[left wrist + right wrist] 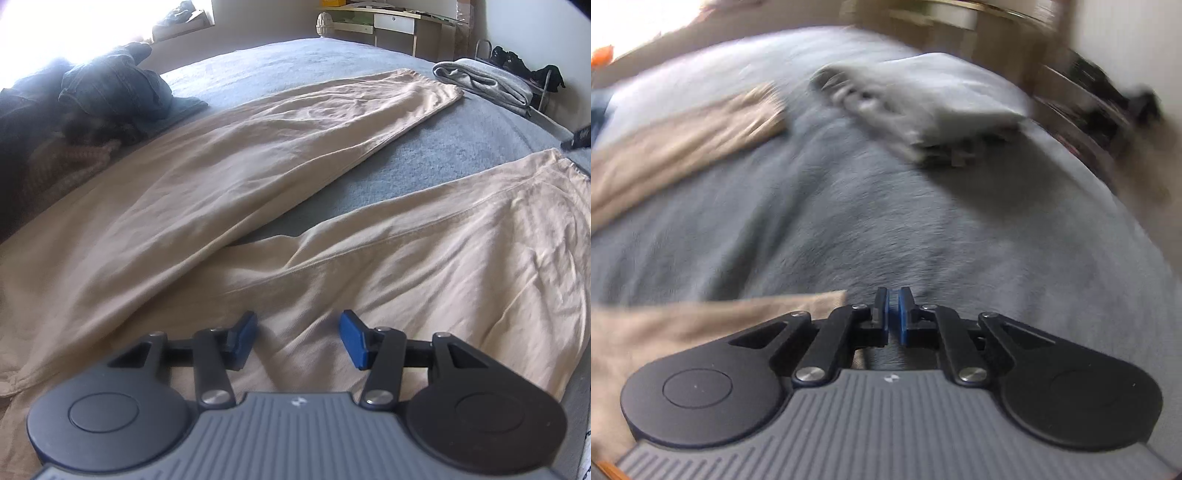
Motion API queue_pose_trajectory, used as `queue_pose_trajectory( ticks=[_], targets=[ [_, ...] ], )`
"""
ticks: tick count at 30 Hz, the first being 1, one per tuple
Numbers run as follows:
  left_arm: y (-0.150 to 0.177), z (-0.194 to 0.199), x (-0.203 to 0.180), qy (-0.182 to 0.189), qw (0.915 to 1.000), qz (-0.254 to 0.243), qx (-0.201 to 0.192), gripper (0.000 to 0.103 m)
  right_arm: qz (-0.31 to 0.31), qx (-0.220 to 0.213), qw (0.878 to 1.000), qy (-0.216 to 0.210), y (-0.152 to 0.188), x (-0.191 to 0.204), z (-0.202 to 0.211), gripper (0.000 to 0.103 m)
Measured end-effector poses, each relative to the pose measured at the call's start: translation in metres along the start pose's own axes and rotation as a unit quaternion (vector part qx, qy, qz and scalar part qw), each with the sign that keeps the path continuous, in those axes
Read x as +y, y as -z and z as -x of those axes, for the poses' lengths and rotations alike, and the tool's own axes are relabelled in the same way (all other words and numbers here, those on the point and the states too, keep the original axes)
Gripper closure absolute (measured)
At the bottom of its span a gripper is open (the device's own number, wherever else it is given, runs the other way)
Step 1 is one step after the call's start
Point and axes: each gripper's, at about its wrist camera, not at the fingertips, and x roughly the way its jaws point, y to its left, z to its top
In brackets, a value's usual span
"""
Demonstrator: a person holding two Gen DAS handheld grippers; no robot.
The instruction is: Fold clothes
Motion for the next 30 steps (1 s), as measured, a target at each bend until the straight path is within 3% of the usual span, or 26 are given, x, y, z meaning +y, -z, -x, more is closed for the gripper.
queue_pose_trajectory(
  ticks=[3, 5, 6, 7, 9, 11, 13, 15, 17, 19, 21, 24, 30],
  targets=[
    [0.000, 0.000, 0.001, 0.000, 1.0000, 0.004, 0.001, 0.051, 0.018, -0.007, 0.991, -0.134, 0.000, 0.015, 0.033, 0.096],
    [-0.001, -0.001, 0.002, 0.000, 1.0000, 0.007, 0.001, 0.051, 0.074, 0.040, 0.968, -0.236, 0.008, 0.040, 0.045, 0.096],
    [-0.001, -0.002, 0.002, 0.000, 1.0000, 0.008, 0.000, 0.051, 0.103, 0.069, 0.954, -0.274, 0.015, 0.053, 0.049, 0.096],
    [-0.001, -0.002, 0.002, 0.000, 1.0000, 0.009, 0.000, 0.052, 0.129, 0.099, 0.945, -0.285, 0.027, 0.061, 0.050, 0.098],
    [-0.001, -0.002, 0.002, 0.001, 0.9999, 0.010, 0.000, 0.052, 0.177, 0.148, 0.931, -0.283, 0.052, 0.071, 0.050, 0.097],
    [0.000, -0.001, 0.004, 0.004, 0.9999, 0.014, 0.000, 0.052, 0.206, 0.178, 0.931, -0.242, 0.073, 0.058, 0.049, 0.099],
    [0.001, 0.001, 0.006, 0.007, 0.9998, 0.016, 0.001, 0.052, 0.173, 0.179, 0.951, -0.183, 0.082, 0.019, 0.050, 0.100],
    [0.002, 0.003, 0.007, 0.009, 0.9998, 0.018, 0.002, 0.052, 0.103, 0.166, 0.973, -0.125, 0.078, -0.027, 0.056, 0.103],
    [0.004, 0.005, 0.008, 0.009, 0.9998, 0.019, 0.004, 0.052, 0.073, 0.153, 0.982, -0.084, 0.071, -0.047, 0.066, 0.099],
    [0.004, 0.006, 0.009, 0.010, 0.9997, 0.020, 0.006, 0.052, 0.090, 0.136, 0.985, -0.051, 0.064, -0.046, 0.077, 0.097],
    [0.005, 0.007, 0.008, 0.011, 0.9997, 0.019, 0.009, 0.052, 0.089, 0.108, 0.988, -0.068, 0.054, -0.036, 0.085, 0.097],
    [0.006, 0.010, 0.005, 0.016, 0.9997, 0.013, 0.016, 0.051, 0.109, 0.069, 0.982, -0.140, 0.040, 0.013, 0.088, 0.097],
    [0.014, 0.021, 0.003, 0.028, 0.9992, -0.002, 0.029, 0.049, 0.201, 0.080, 0.933, -0.289, 0.043, 0.135, 0.062, 0.097]
  ],
)
